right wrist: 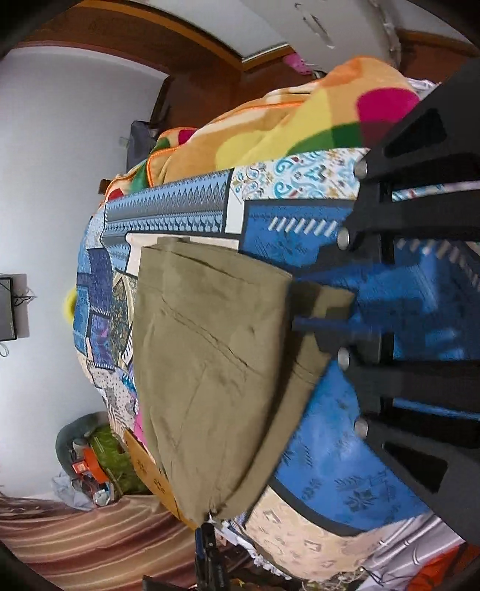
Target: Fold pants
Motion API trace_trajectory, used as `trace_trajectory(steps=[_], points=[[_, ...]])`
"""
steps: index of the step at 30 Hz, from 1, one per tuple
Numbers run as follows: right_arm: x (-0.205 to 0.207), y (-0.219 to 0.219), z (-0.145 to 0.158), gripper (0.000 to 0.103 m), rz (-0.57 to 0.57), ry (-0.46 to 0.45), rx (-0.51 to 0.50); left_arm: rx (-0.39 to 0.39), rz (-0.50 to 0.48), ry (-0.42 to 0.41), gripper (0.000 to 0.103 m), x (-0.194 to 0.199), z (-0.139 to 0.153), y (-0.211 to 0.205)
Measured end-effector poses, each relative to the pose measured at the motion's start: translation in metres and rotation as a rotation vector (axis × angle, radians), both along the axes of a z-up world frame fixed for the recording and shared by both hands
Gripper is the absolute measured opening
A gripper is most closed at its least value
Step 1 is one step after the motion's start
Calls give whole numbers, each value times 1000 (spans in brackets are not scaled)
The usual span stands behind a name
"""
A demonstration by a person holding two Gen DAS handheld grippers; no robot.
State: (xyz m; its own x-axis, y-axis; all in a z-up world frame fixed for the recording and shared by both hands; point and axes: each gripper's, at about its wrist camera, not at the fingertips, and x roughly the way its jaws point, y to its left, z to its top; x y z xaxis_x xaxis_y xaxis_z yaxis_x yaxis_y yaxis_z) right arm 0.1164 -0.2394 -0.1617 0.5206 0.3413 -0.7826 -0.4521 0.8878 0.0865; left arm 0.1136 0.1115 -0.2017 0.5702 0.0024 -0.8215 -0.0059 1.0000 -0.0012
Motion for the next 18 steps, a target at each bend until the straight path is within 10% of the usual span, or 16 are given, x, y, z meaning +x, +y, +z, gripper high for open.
trace_trajectory(steps=[10,18], points=[[-19,53,41,48,184,-141,71,-3,-66,-76,52,12,42,-36],[-12,115,13,48,373,-89,11,-27,-195,-16,52,34,23,-88]])
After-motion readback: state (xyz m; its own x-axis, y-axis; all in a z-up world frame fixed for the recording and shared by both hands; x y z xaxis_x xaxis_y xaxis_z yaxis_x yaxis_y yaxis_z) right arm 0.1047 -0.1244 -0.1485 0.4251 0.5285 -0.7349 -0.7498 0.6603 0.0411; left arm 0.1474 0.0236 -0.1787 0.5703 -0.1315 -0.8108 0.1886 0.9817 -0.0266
